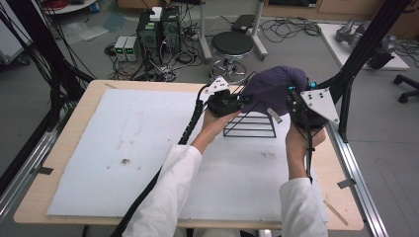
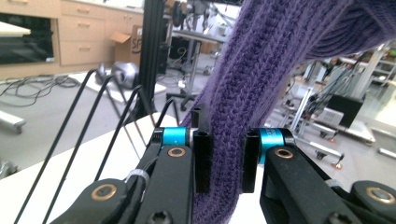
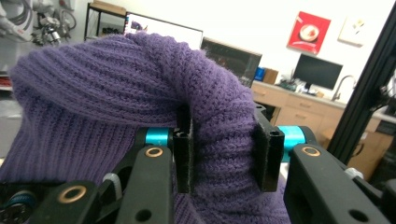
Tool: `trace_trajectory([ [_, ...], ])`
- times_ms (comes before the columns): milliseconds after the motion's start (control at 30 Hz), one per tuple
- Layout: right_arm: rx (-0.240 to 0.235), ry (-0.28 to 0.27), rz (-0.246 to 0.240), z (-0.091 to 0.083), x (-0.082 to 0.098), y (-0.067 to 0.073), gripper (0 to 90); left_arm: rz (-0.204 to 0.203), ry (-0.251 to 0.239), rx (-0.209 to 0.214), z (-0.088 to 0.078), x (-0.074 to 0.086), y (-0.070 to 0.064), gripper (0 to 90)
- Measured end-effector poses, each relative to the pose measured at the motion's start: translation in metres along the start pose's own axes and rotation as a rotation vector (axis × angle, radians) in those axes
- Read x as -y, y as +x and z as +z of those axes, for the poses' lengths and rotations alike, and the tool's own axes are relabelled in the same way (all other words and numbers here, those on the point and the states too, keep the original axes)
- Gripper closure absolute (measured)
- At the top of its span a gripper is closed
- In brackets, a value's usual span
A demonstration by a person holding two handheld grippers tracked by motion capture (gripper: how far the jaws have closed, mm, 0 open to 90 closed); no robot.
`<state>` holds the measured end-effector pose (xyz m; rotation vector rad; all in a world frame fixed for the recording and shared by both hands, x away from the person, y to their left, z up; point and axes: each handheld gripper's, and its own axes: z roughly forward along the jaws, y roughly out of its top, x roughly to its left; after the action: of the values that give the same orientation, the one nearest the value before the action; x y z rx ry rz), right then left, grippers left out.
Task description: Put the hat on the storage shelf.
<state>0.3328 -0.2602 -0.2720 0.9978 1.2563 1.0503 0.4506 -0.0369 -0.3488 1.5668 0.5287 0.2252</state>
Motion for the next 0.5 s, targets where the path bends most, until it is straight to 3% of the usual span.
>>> trace_trajectory([
  [133,-0.019,0.017,0.022,0.002,0.005,0.003,66.3,-0.002,0.006,-0.020,-0.005,0.005,0.003,80.7],
  [333,-0.051,0.039,0.035,0.004,0.015,0.011,66.1,-0.036,0.019,-0.036,-0.007,0.023,0.008,80.7],
  [500,-0.062,0.073,0.042,0.007,0.024,0.015,66.0,-0.030,0.052,-0.051,-0.008,0.031,0.012,80.5],
])
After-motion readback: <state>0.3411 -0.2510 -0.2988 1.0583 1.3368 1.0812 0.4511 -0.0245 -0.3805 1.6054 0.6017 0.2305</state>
